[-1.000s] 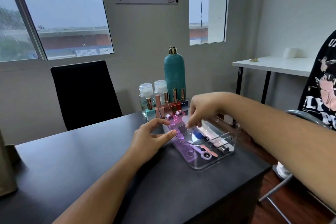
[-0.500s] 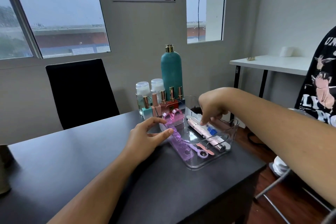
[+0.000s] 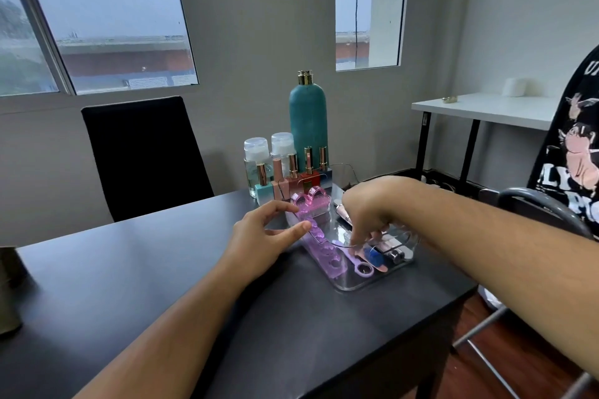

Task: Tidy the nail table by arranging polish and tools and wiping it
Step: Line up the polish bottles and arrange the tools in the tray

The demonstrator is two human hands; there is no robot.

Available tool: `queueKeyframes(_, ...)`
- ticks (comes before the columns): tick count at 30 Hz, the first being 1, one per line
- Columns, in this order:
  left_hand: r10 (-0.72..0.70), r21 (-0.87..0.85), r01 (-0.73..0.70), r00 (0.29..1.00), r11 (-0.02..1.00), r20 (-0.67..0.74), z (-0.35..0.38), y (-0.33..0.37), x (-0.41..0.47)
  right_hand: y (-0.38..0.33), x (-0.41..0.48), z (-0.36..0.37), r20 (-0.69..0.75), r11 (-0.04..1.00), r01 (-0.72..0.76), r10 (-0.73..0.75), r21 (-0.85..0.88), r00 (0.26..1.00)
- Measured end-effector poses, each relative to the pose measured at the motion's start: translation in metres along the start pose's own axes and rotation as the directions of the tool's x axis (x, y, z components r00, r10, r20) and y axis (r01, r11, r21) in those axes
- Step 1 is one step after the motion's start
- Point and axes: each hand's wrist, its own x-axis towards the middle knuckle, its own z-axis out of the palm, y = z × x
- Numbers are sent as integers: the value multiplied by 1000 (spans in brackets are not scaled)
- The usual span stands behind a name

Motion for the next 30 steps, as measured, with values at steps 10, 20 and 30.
queueKeyframes(10,19,7,-19,1000,1000,-5,0,-2,0,-19,22,-12,-194,967,129,-86,221,977)
queueKeyframes(20,24,9,-24,1000,1000,-11,0,-3,1,-17,30,-16,112,825,27,-109,564,988)
queueKeyframes(30,10,-15,-10,1000,1000,-6,0,-1,-1,4,21,-25,15,734,58,-92,676,996)
